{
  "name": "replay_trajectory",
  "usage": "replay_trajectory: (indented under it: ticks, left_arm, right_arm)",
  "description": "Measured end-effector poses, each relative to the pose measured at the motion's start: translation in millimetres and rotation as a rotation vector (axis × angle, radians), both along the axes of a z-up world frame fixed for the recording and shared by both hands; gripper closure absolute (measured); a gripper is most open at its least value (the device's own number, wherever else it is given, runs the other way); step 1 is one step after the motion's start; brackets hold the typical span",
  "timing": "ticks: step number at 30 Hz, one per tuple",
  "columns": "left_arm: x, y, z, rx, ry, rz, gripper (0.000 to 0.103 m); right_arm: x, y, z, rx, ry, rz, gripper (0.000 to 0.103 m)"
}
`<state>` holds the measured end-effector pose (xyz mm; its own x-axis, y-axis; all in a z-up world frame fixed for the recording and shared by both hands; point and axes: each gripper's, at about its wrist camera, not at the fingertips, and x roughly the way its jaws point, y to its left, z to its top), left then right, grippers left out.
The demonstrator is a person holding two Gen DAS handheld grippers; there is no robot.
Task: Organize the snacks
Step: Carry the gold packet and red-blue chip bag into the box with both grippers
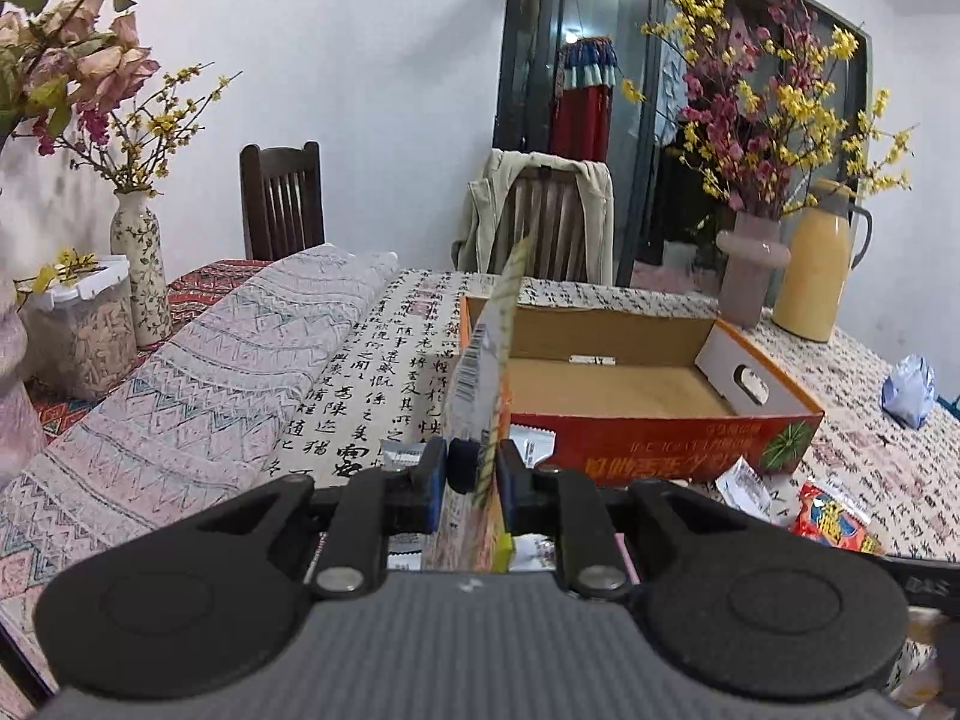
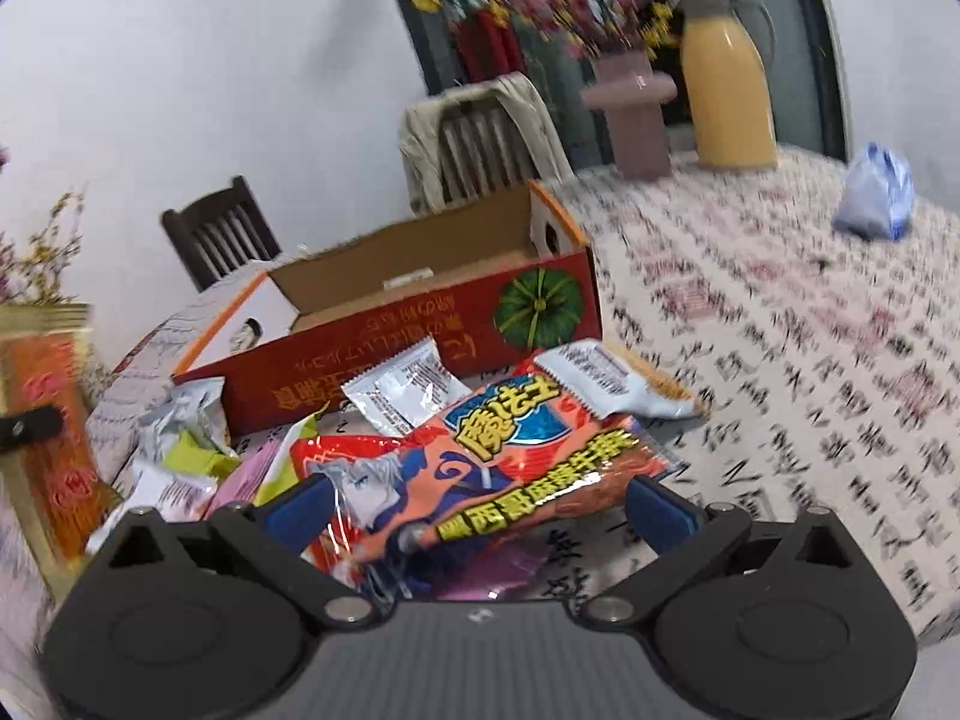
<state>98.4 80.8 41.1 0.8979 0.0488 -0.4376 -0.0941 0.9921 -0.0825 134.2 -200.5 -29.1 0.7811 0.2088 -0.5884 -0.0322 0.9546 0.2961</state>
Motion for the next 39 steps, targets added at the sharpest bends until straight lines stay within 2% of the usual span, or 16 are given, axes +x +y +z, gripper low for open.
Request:
replay_trajectory:
  ticks: [5, 9, 12, 14, 15, 22, 39]
  left_arm:
    - [0, 4, -4, -0.023, -0.003, 0.017, 0.085]
    - [1, 10, -9, -0.036, 0.005, 0.032, 0.085]
    - [2, 14, -11, -0.043, 0.008, 0.038, 0.085]
    - [4, 15, -11, -0.044, 0.008, 0.038, 0.085]
    - [4, 15, -11, -0.044, 0.008, 0.038, 0.085]
    - [5, 13, -6, -0.030, 0.002, 0.034, 0.085]
    - [-5, 0, 31, 0.025, -0.073, 0.013, 0.086]
  right_arm:
    - [29, 8, -5, 0.073, 0.091, -0.073, 0.000]
    - [44, 24, -7, 0.006, 0.111, -0.058, 0.001]
    - [48, 30, -8, -0.032, 0.117, -0.033, 0.015]
    - [48, 33, -7, -0.050, 0.114, -0.022, 0.029]
    - [47, 33, -6, -0.054, 0.112, -0.016, 0.040]
    - [41, 30, -1, -0.060, 0.085, 0.024, 0.043]
    - [18, 23, 37, -0.048, -0.087, 0.058, 0.043]
